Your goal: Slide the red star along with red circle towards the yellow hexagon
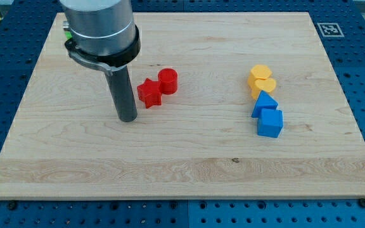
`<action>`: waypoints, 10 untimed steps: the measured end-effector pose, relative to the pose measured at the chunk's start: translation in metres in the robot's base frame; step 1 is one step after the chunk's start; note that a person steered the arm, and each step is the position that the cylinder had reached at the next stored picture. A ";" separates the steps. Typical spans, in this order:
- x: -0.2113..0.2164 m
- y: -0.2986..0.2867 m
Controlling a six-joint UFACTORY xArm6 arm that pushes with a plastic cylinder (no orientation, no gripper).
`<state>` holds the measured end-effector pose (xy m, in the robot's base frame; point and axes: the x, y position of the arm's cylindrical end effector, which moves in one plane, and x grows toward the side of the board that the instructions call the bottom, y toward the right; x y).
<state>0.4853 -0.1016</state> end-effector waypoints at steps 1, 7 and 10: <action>-0.017 0.004; -0.051 0.052; -0.068 0.077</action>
<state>0.4172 -0.0248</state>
